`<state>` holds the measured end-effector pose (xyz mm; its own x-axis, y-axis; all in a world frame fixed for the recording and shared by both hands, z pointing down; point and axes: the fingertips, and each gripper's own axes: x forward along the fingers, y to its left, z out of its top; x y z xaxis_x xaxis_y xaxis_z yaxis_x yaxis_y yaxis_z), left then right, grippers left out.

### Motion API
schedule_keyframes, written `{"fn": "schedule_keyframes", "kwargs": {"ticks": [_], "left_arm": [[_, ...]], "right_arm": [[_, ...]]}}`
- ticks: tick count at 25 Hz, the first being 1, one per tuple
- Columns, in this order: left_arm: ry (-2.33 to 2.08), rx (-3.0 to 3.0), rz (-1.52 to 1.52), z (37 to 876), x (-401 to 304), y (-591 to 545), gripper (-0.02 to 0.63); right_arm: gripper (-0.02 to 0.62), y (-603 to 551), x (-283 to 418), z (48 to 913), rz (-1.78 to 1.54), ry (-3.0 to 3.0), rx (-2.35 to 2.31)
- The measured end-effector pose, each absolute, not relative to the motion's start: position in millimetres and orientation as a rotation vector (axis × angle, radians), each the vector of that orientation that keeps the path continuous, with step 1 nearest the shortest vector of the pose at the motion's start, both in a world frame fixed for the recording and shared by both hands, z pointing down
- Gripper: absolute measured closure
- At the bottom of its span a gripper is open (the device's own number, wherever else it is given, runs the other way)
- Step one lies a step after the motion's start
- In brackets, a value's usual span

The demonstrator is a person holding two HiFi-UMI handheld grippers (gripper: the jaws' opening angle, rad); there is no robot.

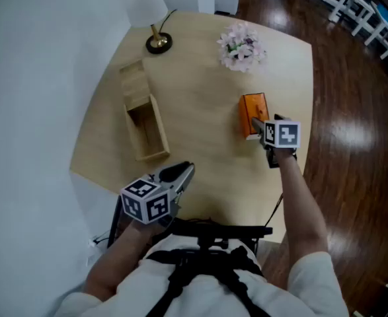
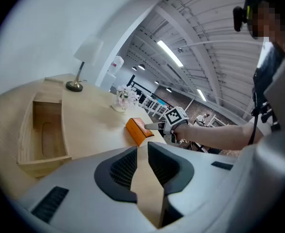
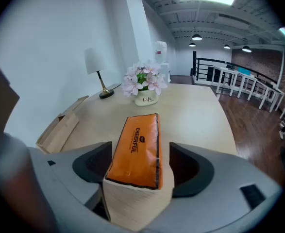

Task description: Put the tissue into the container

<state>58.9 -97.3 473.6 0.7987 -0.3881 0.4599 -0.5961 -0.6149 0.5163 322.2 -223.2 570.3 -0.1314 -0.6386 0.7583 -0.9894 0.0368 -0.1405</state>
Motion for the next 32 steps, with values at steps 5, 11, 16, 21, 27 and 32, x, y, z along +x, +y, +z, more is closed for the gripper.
{"fn": "schedule_keyframes", "kwargs": {"ticks": [5,11,16,21,27,32], "left_arm": [[-0.719,2.311,0.407,474,61,-97,0.552],[-0.715,2.305,0.422,475,59,-97,0.552],[-0.709,2.303,0.432,478,60,-99,0.552],[-0.710,2.304,0.422,475,58,-100,0.552],[-0.725,2.303,0.399,473,52,-101,0.552],[-0.725,2.298,0.389,471,48,-99,0.552]], "right_arm": [[0.224,-226,325,593,0.981,-1.775,1.621],[0.232,-227,323,602,1.109,-1.827,1.628],[0.307,-227,322,600,1.103,-1.843,1.634],[0.339,-225,323,592,1.082,-1.835,1.667],[0.356,-225,325,580,1.075,-1.837,1.710],[0.360,-222,324,570,1.106,-1.852,1.747]]}}
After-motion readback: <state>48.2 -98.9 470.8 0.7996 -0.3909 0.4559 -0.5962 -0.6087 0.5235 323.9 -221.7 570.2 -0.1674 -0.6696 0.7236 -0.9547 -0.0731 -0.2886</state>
